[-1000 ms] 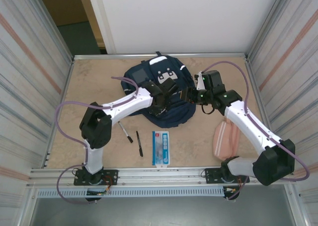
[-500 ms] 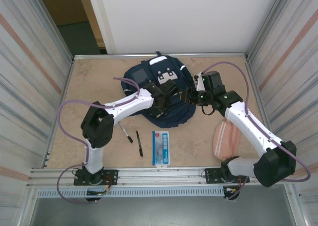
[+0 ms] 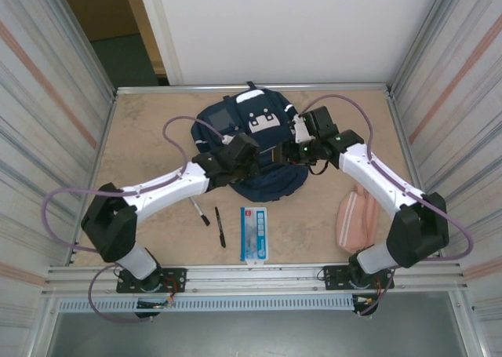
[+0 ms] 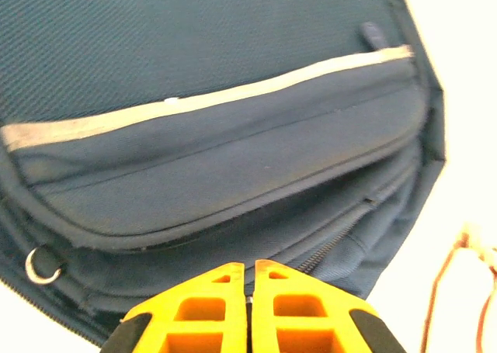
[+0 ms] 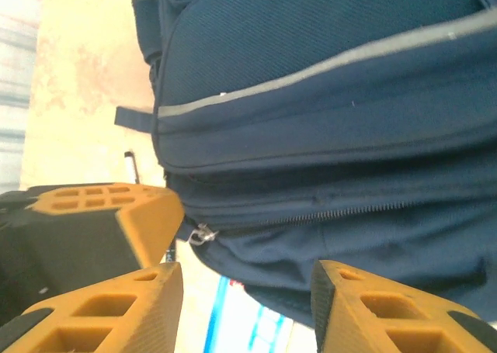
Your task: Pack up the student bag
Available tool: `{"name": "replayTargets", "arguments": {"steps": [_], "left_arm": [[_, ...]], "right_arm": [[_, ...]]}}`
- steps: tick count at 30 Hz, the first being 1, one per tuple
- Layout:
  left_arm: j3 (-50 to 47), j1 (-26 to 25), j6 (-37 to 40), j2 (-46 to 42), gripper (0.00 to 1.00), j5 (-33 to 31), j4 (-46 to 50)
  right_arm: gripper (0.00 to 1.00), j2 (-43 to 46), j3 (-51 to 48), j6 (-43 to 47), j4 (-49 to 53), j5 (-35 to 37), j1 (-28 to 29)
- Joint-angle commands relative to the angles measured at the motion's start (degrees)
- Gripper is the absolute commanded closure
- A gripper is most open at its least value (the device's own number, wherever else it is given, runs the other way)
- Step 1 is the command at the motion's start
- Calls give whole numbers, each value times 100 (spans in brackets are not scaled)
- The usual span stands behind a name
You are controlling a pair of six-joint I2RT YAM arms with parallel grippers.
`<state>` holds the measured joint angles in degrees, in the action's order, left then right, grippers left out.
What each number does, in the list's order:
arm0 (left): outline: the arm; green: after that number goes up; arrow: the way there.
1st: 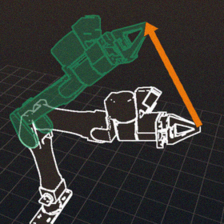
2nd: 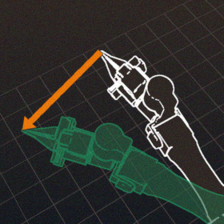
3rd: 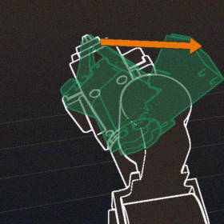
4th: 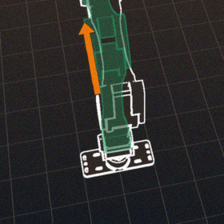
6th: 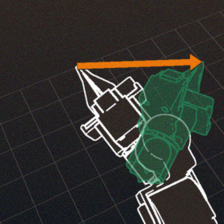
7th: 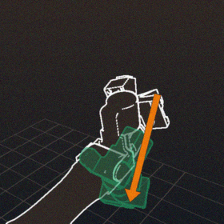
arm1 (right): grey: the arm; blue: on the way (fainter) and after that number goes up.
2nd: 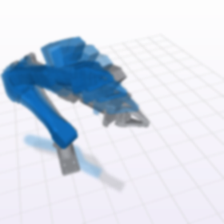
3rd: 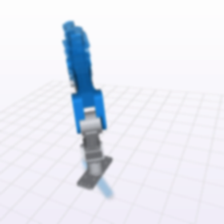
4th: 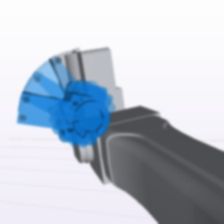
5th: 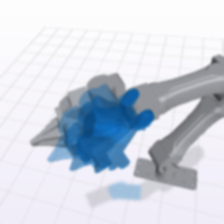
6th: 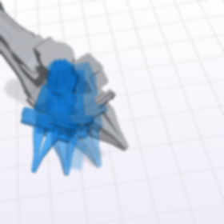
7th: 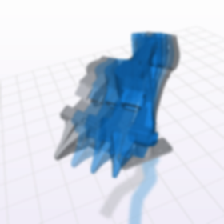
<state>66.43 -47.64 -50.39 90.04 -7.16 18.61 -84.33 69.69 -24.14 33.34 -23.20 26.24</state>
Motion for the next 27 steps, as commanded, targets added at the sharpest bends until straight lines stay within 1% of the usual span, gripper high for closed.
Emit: {"name": "replayTargets", "arguments": {"steps": [1, 3, 4, 6, 8, 12, 15, 17, 19, 24, 27], "left_arm": [[-503, 151, 1341, -482, 100, 1047, -1317], [-840, 264, 1419, -665, 100, 1256, -1630], [-898, 314, 1492, -739, 100, 1294, -1634], [-1012, 383, 1677, -937, 100, 1174, -1510], [-1166, 453, 1862, -1175, 100, 1126, -1535], [-1386, 545, 2073, -1433, 100, 1336, -1708], [-1671, 545, 1883, -1498, 100, 1522, -2121], [-1799, 545, 1758, -1444, 100, 1714, -2391], [-1801, 545, 1694, -1435, 100, 1795, -2398], [-1919, 555, 1643, -1648, 100, 1589, -2387], [-1931, 563, 1652, -1739, 100, 1476, -2232]], "right_arm": [[52, -147, 353, 1493, -5, -459, 17], [52, 0, 182, 2212, -389, -607, -12], [52, 56, 101, 2655, -566, -862, -37], [52, 162, -62, 3763, -699, -1422, -43], [51, 221, -174, 5158, -491, -1802, 2], [51, 112, -307, 6936, -402, -1616, 81], [50, -255, 24, 8031, 66, -1207, 374], [50, -562, 266, 8312, 104, -1163, 482], [52, -796, 416, 8364, -24, -1239, 487], [54, -1183, 584, 8450, 120, -1416, 521], [54, -1315, 581, 8484, 324, -1280, 531]]}}
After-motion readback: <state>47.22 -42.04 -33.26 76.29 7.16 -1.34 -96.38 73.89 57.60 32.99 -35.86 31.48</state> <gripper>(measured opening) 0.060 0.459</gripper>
